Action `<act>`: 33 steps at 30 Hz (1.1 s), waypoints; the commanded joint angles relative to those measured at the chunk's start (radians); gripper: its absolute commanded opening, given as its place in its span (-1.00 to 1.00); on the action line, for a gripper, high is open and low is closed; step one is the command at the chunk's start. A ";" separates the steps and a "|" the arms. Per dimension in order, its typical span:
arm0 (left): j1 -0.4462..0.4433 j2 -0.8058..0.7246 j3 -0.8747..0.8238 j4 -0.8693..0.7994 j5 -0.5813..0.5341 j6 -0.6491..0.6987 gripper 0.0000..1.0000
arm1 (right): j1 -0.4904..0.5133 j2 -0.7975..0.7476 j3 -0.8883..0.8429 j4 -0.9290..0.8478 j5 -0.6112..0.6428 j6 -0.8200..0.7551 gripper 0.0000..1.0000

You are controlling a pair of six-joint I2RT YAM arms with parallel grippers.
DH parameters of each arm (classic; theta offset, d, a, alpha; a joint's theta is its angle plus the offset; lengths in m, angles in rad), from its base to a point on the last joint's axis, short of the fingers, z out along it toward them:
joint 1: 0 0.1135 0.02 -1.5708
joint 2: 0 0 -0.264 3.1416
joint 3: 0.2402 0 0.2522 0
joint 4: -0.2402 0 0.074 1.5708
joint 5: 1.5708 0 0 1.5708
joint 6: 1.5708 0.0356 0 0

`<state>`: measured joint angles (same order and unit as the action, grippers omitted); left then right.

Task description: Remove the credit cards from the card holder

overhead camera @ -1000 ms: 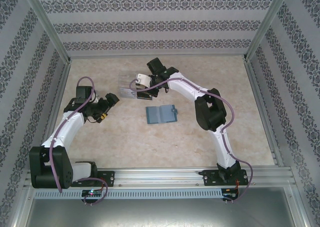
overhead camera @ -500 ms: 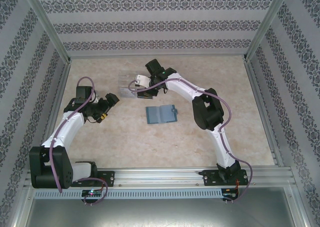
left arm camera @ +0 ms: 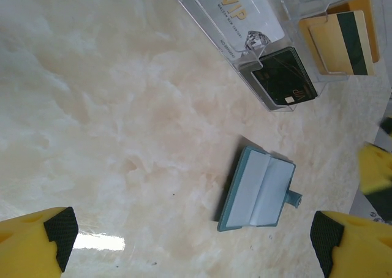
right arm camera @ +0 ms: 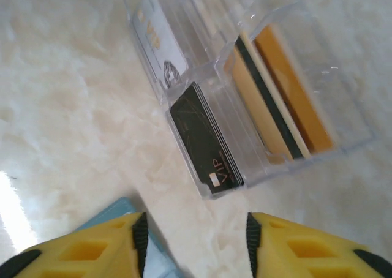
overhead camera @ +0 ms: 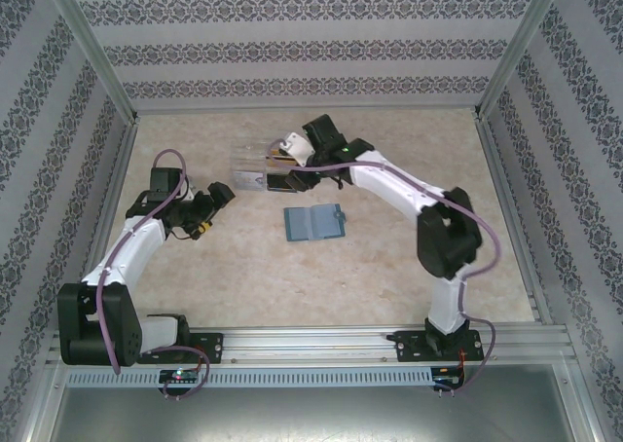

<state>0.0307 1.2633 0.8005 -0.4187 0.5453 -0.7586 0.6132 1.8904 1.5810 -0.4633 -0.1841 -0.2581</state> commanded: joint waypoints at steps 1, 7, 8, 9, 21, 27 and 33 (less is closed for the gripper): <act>-0.041 0.022 0.009 0.010 0.002 0.021 0.99 | -0.007 -0.114 -0.178 0.126 0.033 0.322 0.11; -0.195 0.069 0.052 0.044 -0.059 -0.020 0.89 | -0.047 -0.273 -0.449 0.208 0.049 0.654 0.19; -0.225 0.086 0.063 0.054 -0.068 -0.029 0.87 | -0.050 -0.283 -0.473 0.203 0.048 0.690 0.19; -0.257 0.109 0.076 0.067 -0.079 -0.041 0.83 | -0.052 -0.291 -0.500 0.198 0.047 0.724 0.19; -0.477 0.432 0.245 0.183 -0.085 -0.093 -0.14 | -0.057 -0.232 -0.635 0.250 -0.008 0.846 -0.07; -0.491 0.536 0.276 0.189 -0.083 -0.104 -0.39 | -0.056 -0.172 -0.610 0.236 0.007 0.832 -0.13; -0.494 0.595 0.275 0.174 -0.096 -0.096 -0.55 | -0.055 -0.127 -0.596 0.232 -0.003 0.824 -0.16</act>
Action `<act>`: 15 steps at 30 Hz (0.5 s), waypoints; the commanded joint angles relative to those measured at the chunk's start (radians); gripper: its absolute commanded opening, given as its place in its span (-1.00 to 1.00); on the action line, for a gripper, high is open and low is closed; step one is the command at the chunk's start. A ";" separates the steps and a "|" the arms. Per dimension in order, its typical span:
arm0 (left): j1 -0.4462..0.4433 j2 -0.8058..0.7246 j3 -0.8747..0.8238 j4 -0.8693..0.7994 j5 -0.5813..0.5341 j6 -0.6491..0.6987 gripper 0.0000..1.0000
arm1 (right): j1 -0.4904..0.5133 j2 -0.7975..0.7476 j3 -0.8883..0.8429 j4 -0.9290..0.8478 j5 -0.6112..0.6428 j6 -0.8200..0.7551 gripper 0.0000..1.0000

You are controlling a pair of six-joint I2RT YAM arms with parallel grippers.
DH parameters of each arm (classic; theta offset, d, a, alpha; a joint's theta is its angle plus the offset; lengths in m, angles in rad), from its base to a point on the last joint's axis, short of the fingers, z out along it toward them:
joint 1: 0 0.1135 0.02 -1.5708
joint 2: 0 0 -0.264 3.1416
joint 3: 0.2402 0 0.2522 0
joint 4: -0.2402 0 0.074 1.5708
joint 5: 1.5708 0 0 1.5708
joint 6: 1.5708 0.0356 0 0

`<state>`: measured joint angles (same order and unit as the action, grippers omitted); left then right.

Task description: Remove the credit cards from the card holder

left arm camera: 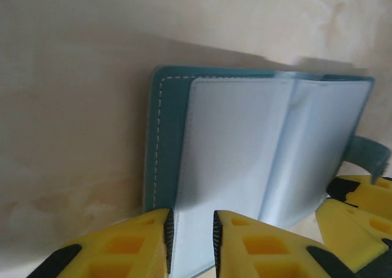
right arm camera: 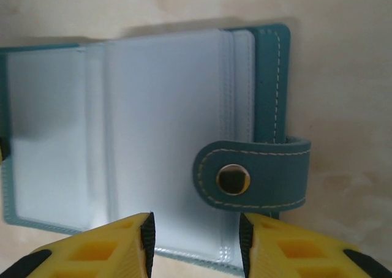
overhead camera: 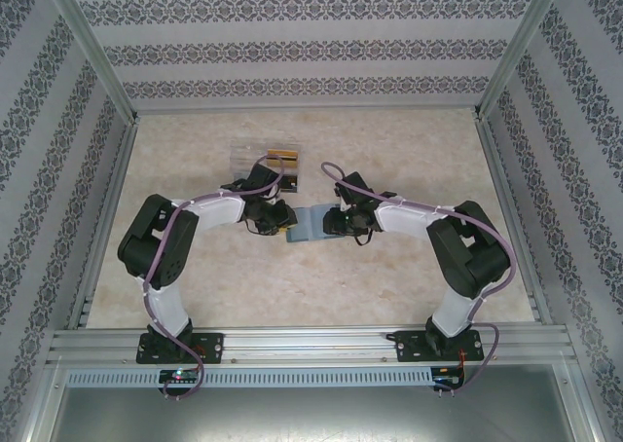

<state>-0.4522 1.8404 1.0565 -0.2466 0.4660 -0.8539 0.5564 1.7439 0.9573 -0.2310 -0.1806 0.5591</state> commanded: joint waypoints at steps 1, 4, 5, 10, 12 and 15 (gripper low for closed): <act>-0.011 0.025 0.020 0.002 -0.014 0.000 -0.57 | 0.003 0.023 0.028 0.002 -0.016 0.007 -0.19; -0.014 0.052 0.020 0.004 -0.002 0.001 -0.64 | 0.009 0.038 0.039 0.012 -0.051 0.004 -0.34; -0.015 0.061 0.022 0.003 0.002 0.002 -0.66 | 0.010 0.044 0.042 0.012 -0.061 0.004 -0.39; -0.019 0.083 0.034 -0.002 0.011 0.012 -0.75 | 0.023 0.064 0.062 0.029 -0.106 0.004 -0.60; -0.019 0.086 0.041 -0.011 0.009 0.018 -0.77 | 0.025 0.070 0.067 0.030 -0.114 0.005 -0.65; -0.019 0.084 0.053 -0.026 0.012 0.033 -0.81 | 0.025 0.073 0.071 0.028 -0.113 0.005 -0.68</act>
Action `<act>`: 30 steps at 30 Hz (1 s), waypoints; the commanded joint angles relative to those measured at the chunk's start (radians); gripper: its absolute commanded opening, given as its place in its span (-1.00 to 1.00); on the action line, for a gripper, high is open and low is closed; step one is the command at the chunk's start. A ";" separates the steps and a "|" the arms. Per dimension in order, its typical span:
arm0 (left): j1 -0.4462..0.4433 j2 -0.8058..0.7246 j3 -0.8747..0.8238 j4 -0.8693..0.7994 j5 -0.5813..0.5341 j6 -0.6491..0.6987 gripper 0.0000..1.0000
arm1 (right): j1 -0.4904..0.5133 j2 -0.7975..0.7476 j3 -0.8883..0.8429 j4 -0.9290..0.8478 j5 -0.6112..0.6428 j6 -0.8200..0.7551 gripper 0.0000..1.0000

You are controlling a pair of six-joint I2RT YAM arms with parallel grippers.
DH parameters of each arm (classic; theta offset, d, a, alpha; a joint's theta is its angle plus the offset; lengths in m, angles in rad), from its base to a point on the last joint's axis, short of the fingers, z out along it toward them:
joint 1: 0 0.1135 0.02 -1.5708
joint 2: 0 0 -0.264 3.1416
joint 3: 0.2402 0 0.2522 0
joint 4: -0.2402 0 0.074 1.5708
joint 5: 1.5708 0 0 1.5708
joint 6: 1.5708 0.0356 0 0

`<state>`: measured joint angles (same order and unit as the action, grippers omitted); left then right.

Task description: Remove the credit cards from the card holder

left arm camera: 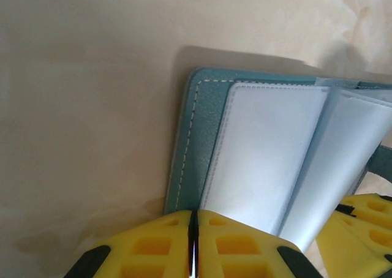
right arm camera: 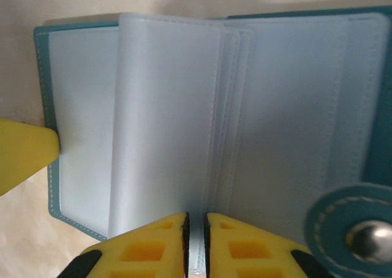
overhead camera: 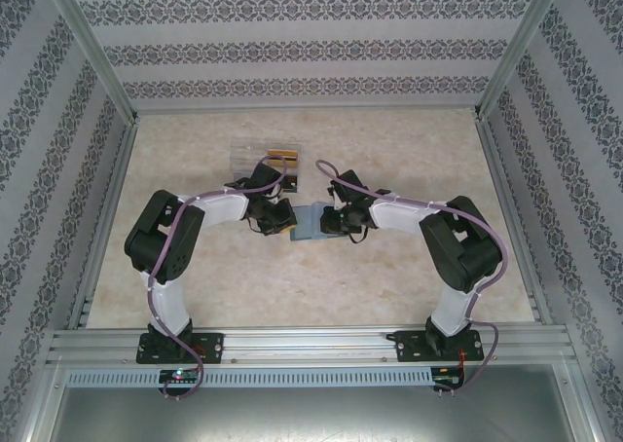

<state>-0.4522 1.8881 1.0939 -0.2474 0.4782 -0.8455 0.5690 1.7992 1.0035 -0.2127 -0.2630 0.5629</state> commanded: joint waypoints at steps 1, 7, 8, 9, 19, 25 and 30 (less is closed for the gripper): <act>-0.020 0.035 0.021 -0.034 -0.001 0.031 -0.82 | 0.012 0.014 0.026 0.010 -0.029 0.000 -0.68; -0.016 -0.035 0.079 -0.118 -0.031 0.082 -0.60 | 0.005 -0.100 0.020 -0.007 0.003 -0.012 -0.47; -0.014 -0.060 0.091 -0.136 -0.043 0.089 -0.48 | 0.004 -0.134 0.017 -0.010 0.018 -0.016 -0.38; -0.010 -0.083 0.100 -0.152 -0.053 0.097 -0.39 | 0.000 -0.168 0.011 -0.012 0.035 -0.019 -0.29; 0.125 -0.364 0.119 -0.342 -0.309 0.181 0.64 | -0.100 -0.537 -0.071 -0.028 0.390 -0.143 0.56; 0.221 -0.560 -0.014 -0.296 -0.601 0.247 0.99 | -0.180 -0.693 -0.143 0.018 0.647 -0.260 0.96; 0.282 -0.675 -0.181 -0.154 -0.817 0.313 0.99 | -0.261 -0.763 -0.241 0.067 0.815 -0.280 0.96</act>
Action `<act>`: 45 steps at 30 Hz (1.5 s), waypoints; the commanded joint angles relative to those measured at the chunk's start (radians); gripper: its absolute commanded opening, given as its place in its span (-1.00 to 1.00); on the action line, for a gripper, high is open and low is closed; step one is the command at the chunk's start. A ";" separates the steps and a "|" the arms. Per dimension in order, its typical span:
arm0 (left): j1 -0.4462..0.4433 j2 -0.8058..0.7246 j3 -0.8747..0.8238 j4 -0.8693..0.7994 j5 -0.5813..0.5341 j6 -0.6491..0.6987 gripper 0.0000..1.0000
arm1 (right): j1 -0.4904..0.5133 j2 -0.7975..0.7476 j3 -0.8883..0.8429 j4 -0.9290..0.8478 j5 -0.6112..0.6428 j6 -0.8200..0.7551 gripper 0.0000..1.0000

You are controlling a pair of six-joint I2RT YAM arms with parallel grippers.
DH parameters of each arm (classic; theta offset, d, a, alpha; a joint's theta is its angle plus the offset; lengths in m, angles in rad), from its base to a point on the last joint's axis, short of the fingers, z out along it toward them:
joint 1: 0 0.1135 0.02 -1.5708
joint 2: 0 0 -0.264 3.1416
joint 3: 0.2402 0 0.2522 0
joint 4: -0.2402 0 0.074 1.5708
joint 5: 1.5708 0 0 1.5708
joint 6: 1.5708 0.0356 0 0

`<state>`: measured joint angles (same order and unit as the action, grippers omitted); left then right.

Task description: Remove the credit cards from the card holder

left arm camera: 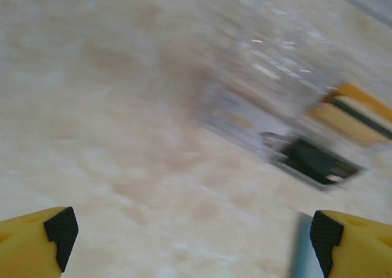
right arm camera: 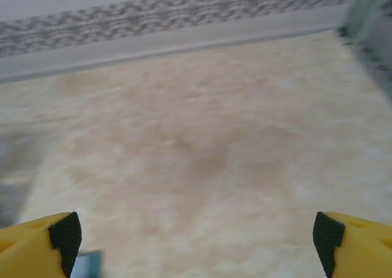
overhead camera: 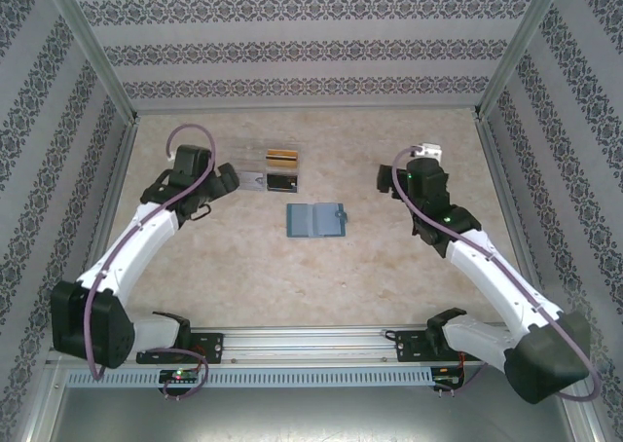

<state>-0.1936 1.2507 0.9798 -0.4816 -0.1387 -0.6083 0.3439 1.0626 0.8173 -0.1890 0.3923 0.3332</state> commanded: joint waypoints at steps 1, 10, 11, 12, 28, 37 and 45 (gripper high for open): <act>0.035 -0.057 -0.105 0.119 -0.233 0.092 0.99 | -0.056 -0.037 -0.082 0.064 0.172 -0.052 0.96; 0.086 -0.133 -0.399 0.552 -0.348 0.375 0.99 | -0.188 -0.023 -0.357 0.395 0.174 -0.094 0.96; 0.102 -0.124 -0.412 0.575 -0.327 0.393 0.99 | -0.189 -0.001 -0.382 0.445 0.176 -0.116 0.96; 0.114 -0.110 -0.424 0.603 -0.313 0.408 0.99 | -0.189 0.024 -0.393 0.473 0.179 -0.124 0.97; 0.196 0.119 -0.605 1.205 0.023 0.555 0.99 | -0.196 0.299 -0.400 0.881 -0.090 -0.354 0.96; 0.199 0.244 -0.619 1.355 0.067 0.558 0.99 | -0.224 0.358 -0.449 1.042 -0.189 -0.377 0.97; 0.196 0.303 -0.599 1.366 0.036 0.553 0.99 | -0.270 0.413 -0.466 1.115 -0.236 -0.335 0.96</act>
<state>-0.0109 1.5497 0.3710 0.8165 -0.0868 -0.0666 0.0799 1.4487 0.3656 0.8463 0.1928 -0.0254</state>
